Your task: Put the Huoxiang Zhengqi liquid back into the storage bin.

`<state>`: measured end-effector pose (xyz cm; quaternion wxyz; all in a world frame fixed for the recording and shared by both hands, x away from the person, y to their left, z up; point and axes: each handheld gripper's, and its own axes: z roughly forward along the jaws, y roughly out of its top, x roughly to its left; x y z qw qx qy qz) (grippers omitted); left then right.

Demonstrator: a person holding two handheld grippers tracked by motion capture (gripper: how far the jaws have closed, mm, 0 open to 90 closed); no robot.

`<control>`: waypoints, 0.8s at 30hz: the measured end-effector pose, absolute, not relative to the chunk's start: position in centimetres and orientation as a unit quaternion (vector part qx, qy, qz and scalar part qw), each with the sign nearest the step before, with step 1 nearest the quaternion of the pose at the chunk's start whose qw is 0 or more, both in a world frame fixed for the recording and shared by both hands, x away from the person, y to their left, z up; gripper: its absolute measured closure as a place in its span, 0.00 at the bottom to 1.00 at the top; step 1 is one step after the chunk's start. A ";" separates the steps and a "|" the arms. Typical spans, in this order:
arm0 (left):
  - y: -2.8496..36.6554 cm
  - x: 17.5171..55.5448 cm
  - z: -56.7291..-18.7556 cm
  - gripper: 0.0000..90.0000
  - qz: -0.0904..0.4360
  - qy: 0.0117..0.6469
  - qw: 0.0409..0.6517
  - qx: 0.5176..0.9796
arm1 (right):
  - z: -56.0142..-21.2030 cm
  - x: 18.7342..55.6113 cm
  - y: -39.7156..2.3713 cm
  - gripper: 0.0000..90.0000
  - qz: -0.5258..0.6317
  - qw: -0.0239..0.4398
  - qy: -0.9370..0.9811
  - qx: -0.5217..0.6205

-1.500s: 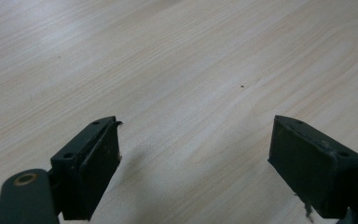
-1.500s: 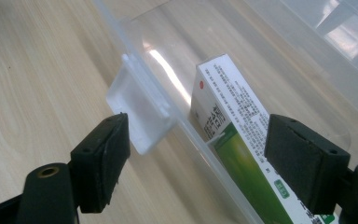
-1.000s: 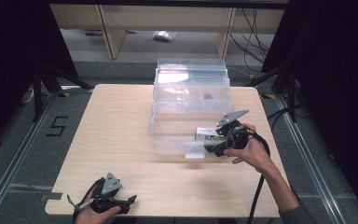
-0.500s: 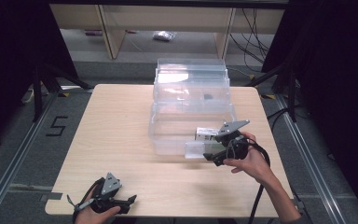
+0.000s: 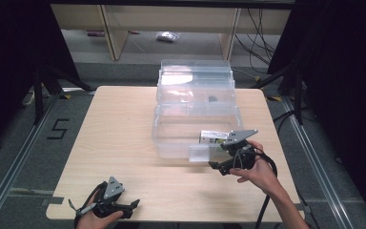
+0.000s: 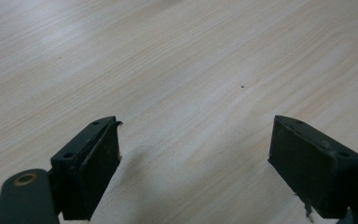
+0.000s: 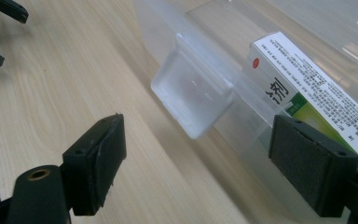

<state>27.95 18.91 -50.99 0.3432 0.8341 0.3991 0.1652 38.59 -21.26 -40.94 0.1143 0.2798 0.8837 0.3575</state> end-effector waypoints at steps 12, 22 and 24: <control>18.9 28.0 -51.0 0.17 0.168 0.398 0.339 0.835 | -42.1 36.9 -22.0 0.22 0.359 0.115 0.880 0.288; 18.9 27.9 -51.0 0.17 0.166 0.398 0.342 0.835 | -43.2 35.9 -22.9 0.21 0.374 0.115 0.872 0.293; 19.0 28.0 -50.9 0.17 0.167 0.395 0.339 0.837 | -43.5 35.5 -23.0 0.21 0.376 0.109 0.869 0.304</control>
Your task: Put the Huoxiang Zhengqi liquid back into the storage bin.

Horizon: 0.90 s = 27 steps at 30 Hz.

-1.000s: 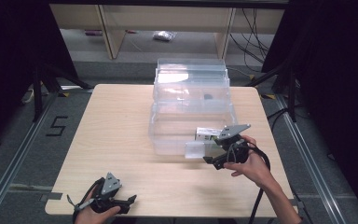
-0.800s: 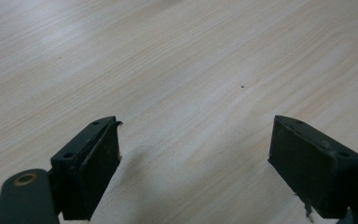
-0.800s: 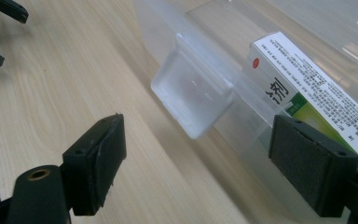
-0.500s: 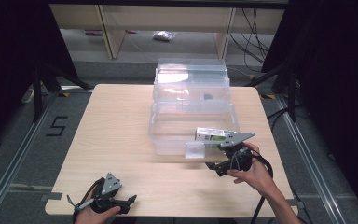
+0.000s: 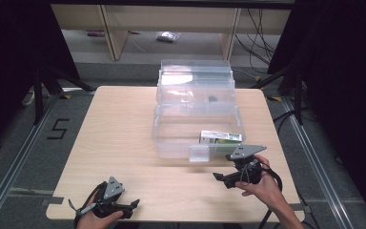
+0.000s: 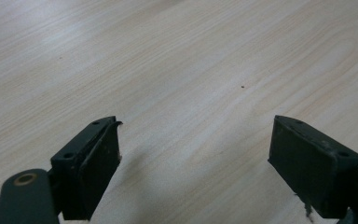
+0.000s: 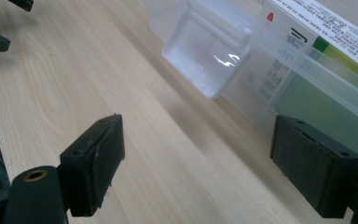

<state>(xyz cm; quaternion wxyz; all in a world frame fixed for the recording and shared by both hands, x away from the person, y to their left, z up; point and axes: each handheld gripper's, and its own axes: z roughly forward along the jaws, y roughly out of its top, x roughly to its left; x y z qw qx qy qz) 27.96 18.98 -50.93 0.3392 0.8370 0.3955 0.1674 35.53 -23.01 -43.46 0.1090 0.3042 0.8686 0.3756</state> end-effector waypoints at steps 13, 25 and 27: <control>18.8 28.0 -51.1 0.17 0.171 0.400 0.345 0.832 | -44.9 34.6 -23.9 0.20 0.376 0.106 0.867 0.308; 18.9 27.9 -51.0 0.17 0.167 0.396 0.345 0.834 | -46.7 33.2 -25.0 0.19 0.367 0.086 0.868 0.324; 18.8 28.0 -51.0 0.17 0.172 0.400 0.346 0.831 | -47.0 33.2 -25.2 0.19 0.367 0.089 0.866 0.329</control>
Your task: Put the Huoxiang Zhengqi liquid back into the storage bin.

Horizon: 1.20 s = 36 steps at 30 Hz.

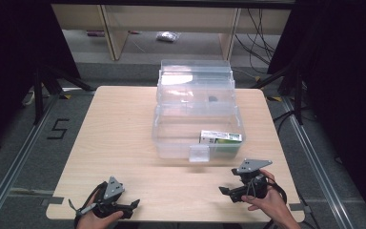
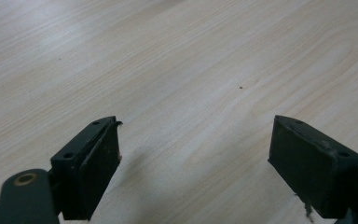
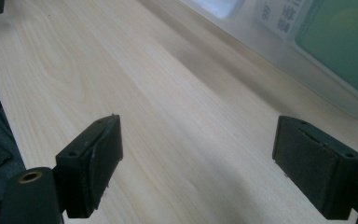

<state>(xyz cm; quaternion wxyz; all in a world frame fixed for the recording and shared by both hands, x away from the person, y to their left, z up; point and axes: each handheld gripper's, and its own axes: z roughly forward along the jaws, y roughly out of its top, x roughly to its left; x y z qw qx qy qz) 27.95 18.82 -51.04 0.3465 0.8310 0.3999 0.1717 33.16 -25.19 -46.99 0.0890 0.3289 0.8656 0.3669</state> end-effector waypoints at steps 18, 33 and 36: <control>18.8 27.9 -51.0 0.17 0.172 0.401 0.346 0.830 | -48.5 31.7 -26.3 0.19 0.349 0.086 0.860 0.361; 18.8 27.9 -51.0 0.17 0.174 0.399 0.347 0.831 | -48.9 31.2 -26.2 0.19 0.341 0.088 0.870 0.345; 18.8 27.9 -51.0 0.17 0.174 0.399 0.347 0.831 | -48.7 31.1 -26.3 0.19 0.331 0.085 0.867 0.363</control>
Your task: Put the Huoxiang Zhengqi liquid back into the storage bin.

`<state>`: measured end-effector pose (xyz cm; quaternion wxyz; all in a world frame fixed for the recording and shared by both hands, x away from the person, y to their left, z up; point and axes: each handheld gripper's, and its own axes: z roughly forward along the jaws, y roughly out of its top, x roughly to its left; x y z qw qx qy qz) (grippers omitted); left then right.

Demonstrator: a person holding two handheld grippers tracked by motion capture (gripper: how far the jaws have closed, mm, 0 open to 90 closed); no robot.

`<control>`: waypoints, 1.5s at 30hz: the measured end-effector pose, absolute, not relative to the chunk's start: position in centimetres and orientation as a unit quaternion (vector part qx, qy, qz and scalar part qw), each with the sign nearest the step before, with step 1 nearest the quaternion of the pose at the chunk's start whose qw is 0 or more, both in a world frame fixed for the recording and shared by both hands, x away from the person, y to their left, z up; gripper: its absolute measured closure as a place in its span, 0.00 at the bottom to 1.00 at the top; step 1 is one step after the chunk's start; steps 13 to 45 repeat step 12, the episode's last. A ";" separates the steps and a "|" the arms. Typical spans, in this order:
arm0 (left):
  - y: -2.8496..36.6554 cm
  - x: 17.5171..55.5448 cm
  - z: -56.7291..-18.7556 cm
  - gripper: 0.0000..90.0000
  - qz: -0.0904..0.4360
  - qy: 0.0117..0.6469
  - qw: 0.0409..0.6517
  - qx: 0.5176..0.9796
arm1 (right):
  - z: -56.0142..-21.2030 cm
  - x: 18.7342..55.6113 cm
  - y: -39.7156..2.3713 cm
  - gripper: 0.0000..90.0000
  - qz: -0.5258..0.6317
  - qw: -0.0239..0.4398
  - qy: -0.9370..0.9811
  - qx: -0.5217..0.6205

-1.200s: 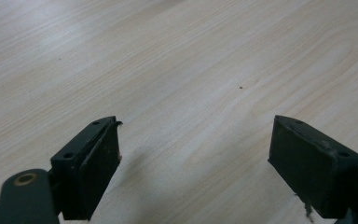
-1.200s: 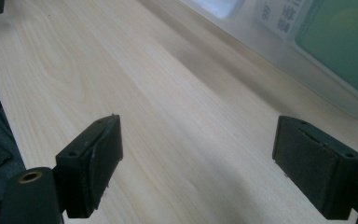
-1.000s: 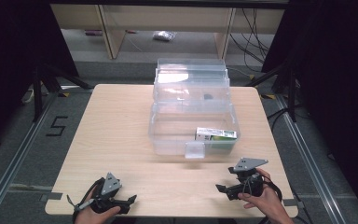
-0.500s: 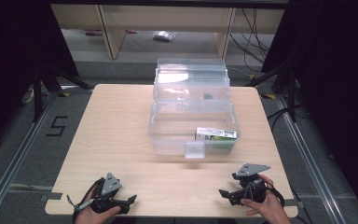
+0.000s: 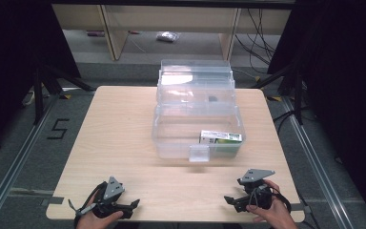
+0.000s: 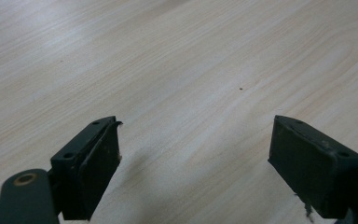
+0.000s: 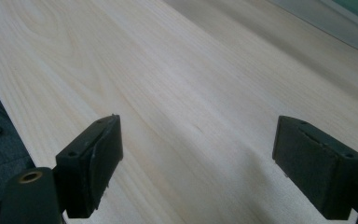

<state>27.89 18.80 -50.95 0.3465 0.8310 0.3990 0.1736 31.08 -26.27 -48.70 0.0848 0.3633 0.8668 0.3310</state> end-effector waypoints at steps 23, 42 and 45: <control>18.8 27.9 -50.9 0.17 0.172 0.398 0.348 0.831 | -48.7 31.3 -26.4 0.19 0.330 0.089 0.868 0.359; 18.8 27.9 -50.9 0.17 0.172 0.398 0.348 0.831 | -48.7 31.3 -26.4 0.19 0.330 0.089 0.868 0.359; 18.8 27.9 -50.9 0.17 0.172 0.398 0.348 0.831 | -48.7 31.3 -26.4 0.19 0.330 0.089 0.868 0.359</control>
